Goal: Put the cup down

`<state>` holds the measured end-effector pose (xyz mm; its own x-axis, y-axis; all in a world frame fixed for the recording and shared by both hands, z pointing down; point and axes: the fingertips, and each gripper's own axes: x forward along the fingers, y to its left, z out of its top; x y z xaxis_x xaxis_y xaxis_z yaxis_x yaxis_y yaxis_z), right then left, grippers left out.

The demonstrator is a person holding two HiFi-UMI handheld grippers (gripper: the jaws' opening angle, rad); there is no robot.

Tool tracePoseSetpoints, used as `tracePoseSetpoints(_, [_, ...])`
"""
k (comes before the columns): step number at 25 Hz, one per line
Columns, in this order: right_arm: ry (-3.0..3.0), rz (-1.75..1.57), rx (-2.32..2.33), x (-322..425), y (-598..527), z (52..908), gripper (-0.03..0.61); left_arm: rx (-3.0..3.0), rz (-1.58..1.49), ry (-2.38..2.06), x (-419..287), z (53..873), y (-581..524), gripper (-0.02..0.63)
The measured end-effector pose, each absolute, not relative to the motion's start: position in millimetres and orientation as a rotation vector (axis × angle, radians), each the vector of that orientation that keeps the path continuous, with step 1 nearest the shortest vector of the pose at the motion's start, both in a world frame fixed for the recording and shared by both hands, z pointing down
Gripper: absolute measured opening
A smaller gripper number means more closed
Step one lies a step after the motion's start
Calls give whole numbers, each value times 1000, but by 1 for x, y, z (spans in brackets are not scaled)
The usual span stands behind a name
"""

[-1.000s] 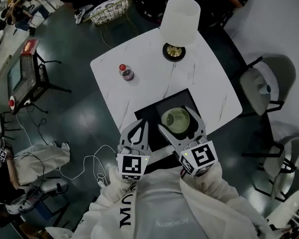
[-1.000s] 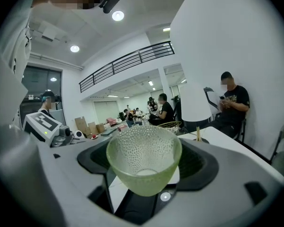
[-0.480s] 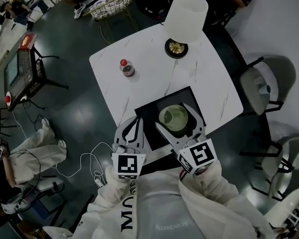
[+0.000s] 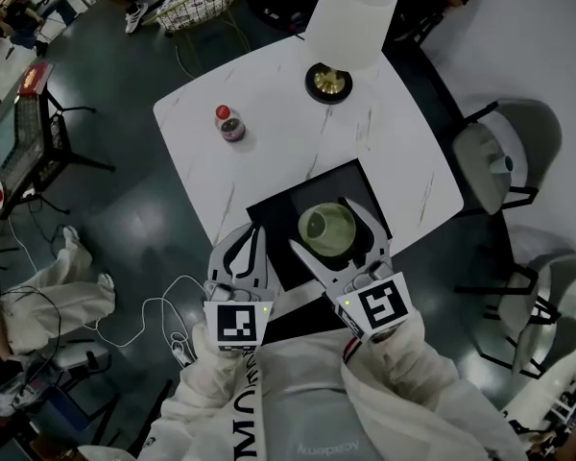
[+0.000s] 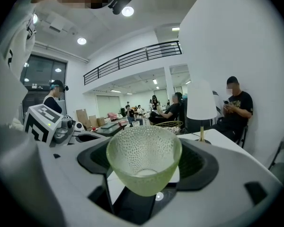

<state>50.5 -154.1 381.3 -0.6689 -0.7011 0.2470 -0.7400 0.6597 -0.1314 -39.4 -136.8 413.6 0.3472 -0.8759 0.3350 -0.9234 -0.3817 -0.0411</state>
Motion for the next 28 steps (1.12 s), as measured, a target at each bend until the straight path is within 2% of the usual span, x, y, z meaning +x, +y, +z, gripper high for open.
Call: tracePoseSetpoints(28, [-2704,365,1117,4,-150,446,399,2462,455,-1639,-49,473,-149,15])
